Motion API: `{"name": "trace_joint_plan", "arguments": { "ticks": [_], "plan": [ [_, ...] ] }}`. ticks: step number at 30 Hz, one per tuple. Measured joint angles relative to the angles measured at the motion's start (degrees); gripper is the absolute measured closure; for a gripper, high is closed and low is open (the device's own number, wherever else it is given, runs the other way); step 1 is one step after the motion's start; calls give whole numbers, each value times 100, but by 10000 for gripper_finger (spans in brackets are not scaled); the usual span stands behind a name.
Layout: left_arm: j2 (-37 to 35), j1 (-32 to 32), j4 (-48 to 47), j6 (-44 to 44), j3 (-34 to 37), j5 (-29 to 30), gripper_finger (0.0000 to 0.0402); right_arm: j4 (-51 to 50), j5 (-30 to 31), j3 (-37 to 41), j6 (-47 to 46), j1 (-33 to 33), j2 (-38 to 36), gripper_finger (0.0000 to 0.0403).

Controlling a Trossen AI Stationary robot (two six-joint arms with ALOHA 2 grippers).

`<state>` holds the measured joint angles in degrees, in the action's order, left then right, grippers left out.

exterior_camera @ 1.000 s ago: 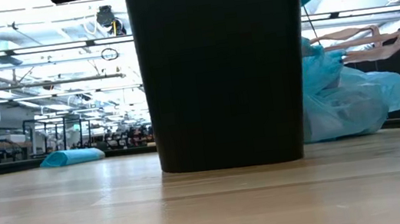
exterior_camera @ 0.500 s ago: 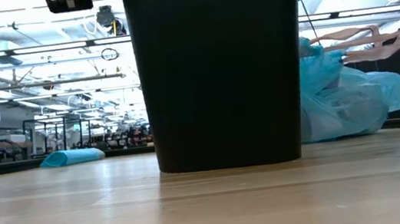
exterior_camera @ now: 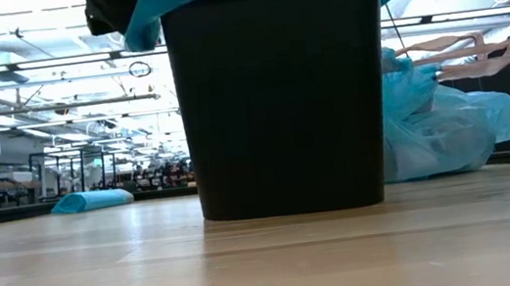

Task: Place trash/remove bag and relplace
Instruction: Put the blue trash bag into the black trash bin

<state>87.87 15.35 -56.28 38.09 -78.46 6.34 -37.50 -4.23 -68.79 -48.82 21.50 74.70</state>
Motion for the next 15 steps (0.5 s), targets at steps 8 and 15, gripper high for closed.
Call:
{"name": "trace_joint_plan", "arguments": {
  "ticks": [8,15],
  "plan": [
    [-581,124,48,50,0,860,400,0,-6,0,0,0,0,403],
    [-1002,125,82,52,0,1131,400,90,-10,0,0,0,-29,403]
  ]
}}
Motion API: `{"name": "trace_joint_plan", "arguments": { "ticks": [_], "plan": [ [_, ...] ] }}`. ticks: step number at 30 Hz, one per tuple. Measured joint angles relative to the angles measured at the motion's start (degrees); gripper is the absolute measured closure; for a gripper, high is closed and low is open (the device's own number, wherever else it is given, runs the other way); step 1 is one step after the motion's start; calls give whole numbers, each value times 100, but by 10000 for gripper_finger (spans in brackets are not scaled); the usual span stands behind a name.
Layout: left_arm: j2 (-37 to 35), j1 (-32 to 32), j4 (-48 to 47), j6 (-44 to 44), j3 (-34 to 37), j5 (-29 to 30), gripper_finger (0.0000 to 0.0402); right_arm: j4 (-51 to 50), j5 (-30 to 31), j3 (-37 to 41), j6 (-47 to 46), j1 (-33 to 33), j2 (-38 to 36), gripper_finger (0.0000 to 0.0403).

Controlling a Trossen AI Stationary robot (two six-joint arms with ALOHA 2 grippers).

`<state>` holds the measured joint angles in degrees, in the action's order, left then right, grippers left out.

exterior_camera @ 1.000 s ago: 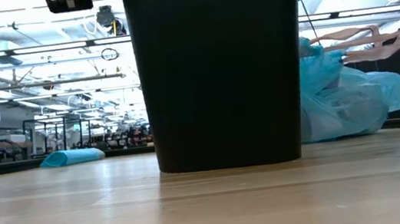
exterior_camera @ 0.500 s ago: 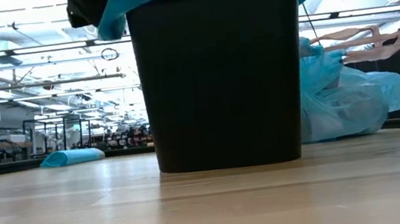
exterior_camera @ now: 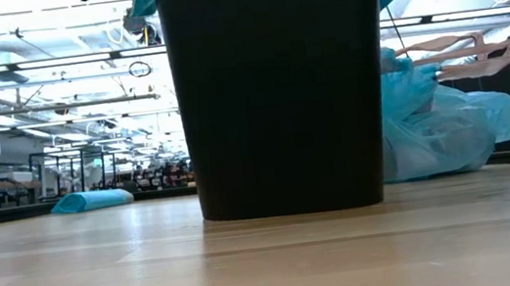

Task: Place trash/remove bag and relplace
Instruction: Put the blue trash bag into the black trash bin

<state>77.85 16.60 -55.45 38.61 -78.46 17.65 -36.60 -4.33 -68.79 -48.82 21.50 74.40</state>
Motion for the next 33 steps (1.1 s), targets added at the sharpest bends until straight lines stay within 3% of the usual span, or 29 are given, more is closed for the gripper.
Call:
{"name": "trace_joint_plan", "arguments": {
  "ticks": [16,24,28,33],
  "plan": [
    [-196,0,500,-4,0,-90,400,79,267,0,0,0,-605,403],
    [-195,0,929,-428,0,-413,400,-324,1749,0,175,-24,-725,403],
    [-195,-31,984,-553,0,-287,400,-713,2492,0,181,-113,-718,403],
    [-171,-139,876,-463,0,-152,400,-912,2733,0,160,-365,-692,403]
  ]
}}
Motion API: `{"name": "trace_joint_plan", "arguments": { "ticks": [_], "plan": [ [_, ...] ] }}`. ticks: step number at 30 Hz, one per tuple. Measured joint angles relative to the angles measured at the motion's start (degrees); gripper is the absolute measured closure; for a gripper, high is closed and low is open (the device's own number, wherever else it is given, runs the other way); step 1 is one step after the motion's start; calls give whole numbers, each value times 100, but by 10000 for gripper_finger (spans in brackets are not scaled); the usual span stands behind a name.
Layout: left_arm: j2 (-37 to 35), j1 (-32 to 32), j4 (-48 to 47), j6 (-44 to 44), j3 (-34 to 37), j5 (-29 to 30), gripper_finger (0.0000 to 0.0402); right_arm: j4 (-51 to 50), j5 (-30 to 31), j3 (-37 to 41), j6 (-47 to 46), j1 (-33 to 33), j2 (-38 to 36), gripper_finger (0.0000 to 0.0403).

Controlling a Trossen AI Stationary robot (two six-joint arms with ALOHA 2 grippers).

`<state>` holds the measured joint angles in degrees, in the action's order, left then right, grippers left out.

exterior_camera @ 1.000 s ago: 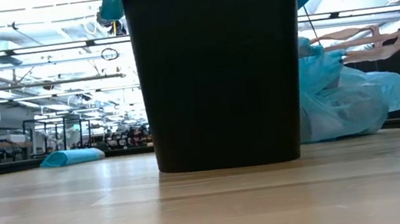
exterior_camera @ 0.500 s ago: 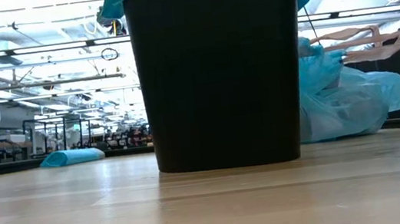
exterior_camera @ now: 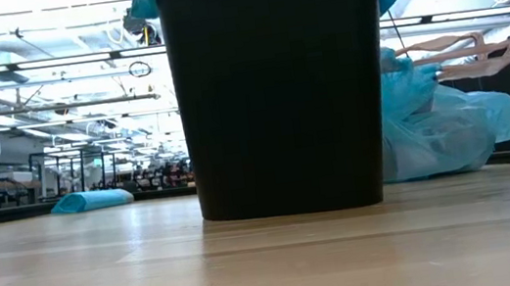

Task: Place trash/remove bag and relplace
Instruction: Put the blue trash bag into the black trash bin

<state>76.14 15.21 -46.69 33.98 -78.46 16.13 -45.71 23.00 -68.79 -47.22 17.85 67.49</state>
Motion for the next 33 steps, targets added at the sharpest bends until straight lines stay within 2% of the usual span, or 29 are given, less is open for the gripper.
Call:
{"name": "trace_joint_plan", "arguments": {
  "ticks": [9,13,19,22,24,30,33],
  "plan": [
    [4,-147,-411,11,0,867,400,-34,445,0,46,-516,233,403],
    [4,-189,-497,11,0,1245,400,-42,891,0,-10,-655,286,403],
    [4,-247,-583,22,0,1363,400,-39,1378,0,-11,-755,286,403],
    [4,-245,-619,298,0,1285,400,-27,1408,0,-11,-781,288,403],
    [4,-243,-579,345,0,1035,400,6,1406,0,-11,-778,288,403],
    [4,-116,17,-65,0,262,400,2,1261,0,-13,-774,288,403],
    [3,-118,431,-187,0,58,400,4,1256,0,-13,-774,288,403]
  ]
}}
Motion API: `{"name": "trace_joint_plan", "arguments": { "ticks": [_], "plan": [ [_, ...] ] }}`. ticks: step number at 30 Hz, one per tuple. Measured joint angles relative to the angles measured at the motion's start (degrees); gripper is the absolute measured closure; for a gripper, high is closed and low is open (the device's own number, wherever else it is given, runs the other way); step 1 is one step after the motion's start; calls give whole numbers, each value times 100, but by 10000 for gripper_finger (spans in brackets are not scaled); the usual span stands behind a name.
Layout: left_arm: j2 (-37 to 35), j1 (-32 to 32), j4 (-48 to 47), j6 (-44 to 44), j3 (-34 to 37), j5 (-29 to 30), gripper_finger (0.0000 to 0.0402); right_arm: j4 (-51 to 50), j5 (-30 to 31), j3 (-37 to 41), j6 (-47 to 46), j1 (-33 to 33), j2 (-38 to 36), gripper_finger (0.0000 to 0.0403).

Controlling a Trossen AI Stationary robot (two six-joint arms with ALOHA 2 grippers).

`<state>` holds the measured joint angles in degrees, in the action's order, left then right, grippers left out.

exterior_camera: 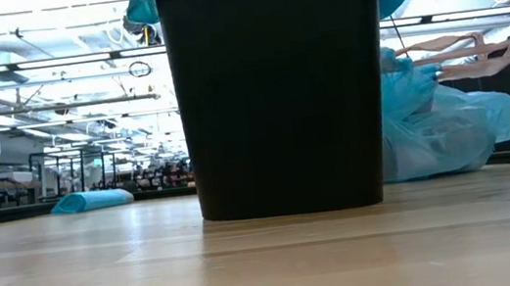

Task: Place trash/remove bag and relplace
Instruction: Put the blue trash bag into the black trash bin

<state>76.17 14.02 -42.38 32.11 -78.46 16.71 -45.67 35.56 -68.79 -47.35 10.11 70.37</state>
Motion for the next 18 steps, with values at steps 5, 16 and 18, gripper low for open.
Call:
{"name": "trace_joint_plan", "arguments": {
  "ticks": [5,16,18],
  "plan": [
    [47,-19,251,-227,-2,-6,400,176,-139,0,2,0,2,403],
    [532,-312,-166,-252,-4,419,400,348,-241,0,2,11,9,403],
    [561,-398,-278,-249,-2,689,400,318,-258,0,2,11,9,403]
  ]
}}
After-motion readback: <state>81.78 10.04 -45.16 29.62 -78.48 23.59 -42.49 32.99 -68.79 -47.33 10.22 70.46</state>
